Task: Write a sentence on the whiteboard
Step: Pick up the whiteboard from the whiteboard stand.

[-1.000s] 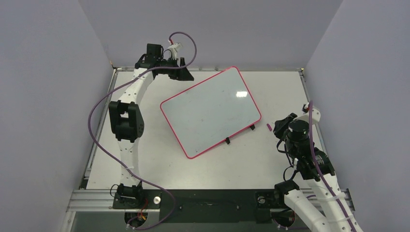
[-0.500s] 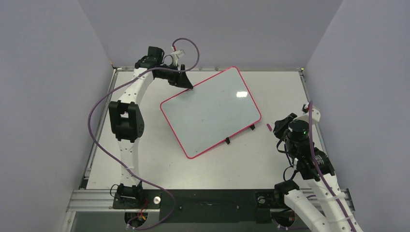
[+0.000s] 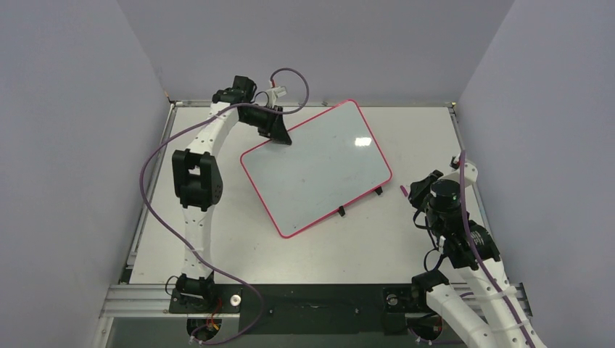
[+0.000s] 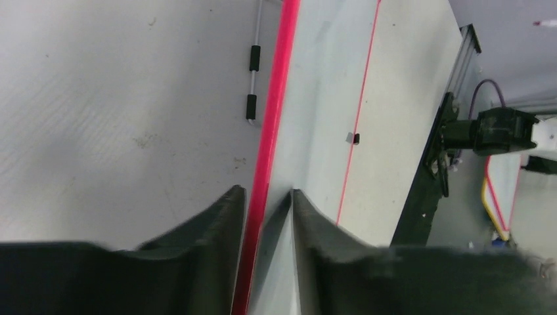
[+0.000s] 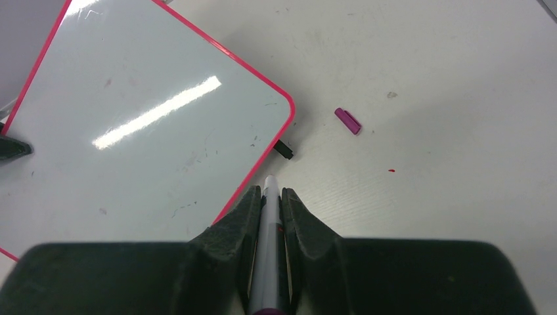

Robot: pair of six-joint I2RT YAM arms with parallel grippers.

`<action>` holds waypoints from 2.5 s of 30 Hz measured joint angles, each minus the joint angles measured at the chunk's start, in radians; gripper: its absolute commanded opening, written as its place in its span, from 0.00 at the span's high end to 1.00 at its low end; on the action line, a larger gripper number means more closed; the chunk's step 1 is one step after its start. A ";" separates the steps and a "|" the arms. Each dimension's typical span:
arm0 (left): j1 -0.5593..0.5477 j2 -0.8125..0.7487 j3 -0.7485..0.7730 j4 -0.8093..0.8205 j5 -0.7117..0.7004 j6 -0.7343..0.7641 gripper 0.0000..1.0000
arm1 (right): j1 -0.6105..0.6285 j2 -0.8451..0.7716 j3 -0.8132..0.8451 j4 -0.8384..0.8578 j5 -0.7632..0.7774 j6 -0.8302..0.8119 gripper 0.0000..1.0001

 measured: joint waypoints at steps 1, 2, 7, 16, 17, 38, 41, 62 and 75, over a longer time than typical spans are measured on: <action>-0.004 0.004 0.002 -0.010 -0.005 0.004 0.98 | 0.000 0.001 0.000 0.000 0.000 0.000 1.00; -0.009 0.007 0.005 -0.016 -0.011 0.005 1.00 | 0.000 0.001 -0.001 0.000 0.000 0.000 1.00; -0.027 0.011 0.041 -0.074 0.089 -0.049 1.00 | 0.000 0.001 -0.003 0.000 0.000 0.000 1.00; -0.034 -0.014 0.044 -0.068 0.060 -0.115 1.00 | 0.006 0.001 -0.005 0.000 0.000 0.000 1.00; -0.035 -0.024 0.044 -0.063 0.053 -0.127 1.00 | 0.006 0.001 -0.005 0.000 0.000 0.000 1.00; 0.011 -0.230 -0.312 0.600 -0.026 -0.601 1.00 | 0.006 -0.008 -0.006 0.000 0.000 0.000 1.00; 0.010 -0.261 -0.338 0.665 -0.027 -0.647 1.00 | 0.007 -0.007 -0.006 0.000 0.000 0.000 1.00; 0.000 -0.487 -0.549 0.901 -0.210 -0.776 1.00 | 0.013 -0.007 -0.022 0.008 0.000 0.002 1.00; -0.042 -0.487 -0.605 0.896 -0.284 -0.770 1.00 | 0.013 -0.010 -0.037 0.007 0.000 0.004 1.00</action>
